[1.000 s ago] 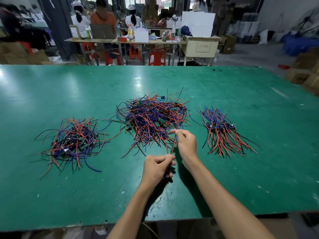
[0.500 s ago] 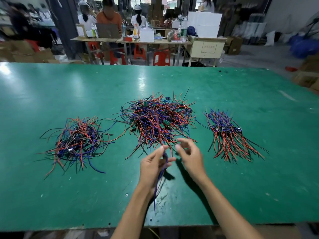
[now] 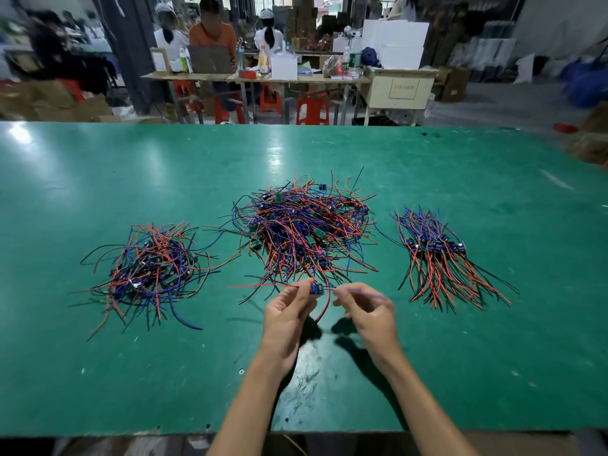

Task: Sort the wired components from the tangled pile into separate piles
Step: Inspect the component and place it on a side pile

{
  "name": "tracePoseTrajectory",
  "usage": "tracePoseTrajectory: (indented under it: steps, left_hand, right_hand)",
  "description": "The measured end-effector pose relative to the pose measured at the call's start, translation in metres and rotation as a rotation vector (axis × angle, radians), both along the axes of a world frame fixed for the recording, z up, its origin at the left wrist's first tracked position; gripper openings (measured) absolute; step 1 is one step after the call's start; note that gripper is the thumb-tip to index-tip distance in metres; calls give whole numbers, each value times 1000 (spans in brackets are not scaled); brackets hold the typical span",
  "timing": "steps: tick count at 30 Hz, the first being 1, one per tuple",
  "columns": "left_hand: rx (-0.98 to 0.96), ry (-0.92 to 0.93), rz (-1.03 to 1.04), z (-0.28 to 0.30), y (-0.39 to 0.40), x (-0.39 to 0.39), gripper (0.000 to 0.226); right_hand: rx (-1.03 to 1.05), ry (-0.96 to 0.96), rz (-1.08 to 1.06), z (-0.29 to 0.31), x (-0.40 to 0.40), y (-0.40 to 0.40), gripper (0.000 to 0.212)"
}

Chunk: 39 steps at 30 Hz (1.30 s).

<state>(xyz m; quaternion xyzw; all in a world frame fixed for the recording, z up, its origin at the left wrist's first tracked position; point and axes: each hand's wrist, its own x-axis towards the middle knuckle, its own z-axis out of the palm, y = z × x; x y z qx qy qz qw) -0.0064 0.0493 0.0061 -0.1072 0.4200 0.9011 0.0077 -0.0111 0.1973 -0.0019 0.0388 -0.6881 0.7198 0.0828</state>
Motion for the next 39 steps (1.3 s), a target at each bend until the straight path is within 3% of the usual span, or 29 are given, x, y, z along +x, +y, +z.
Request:
tracePoseTrajectory:
  steps: [5, 11, 14, 19, 21, 23, 27, 34, 39]
  left_hand:
    - [-193, 83, -43, 0, 4, 7, 15]
    - [-347, 171, -145, 2, 3, 17, 29]
    - [-385, 208, -148, 3, 4, 16, 38]
    - [-425, 150, -152, 2, 5, 9, 16]
    - [-410, 87, -271, 4, 3, 6, 29]
    - [-438, 64, -381, 6, 1, 3, 40]
    - [-468, 149, -431, 3, 2, 1, 26]
    - [-439, 86, -392, -1, 2, -2, 15]
    - [-431, 103, -402, -2, -1, -2, 17]
  right_hand:
    - [-178, -107, -128, 0, -4, 2, 28]
    - [-238, -135, -7, 1, -3, 8, 26]
    - [-398, -216, 5, 2, -4, 15, 23]
    - [-637, -285, 11, 0, -8, 26, 17]
    - [-577, -262, 9, -4, -8, 25, 19]
    - [-361, -186, -6, -7, -6, 20, 22]
    - [161, 7, -53, -14, -5, 9, 26]
    - [79, -2, -112, -6, -1, 1, 21]
    - [97, -64, 9, -2, 3, -1, 19]
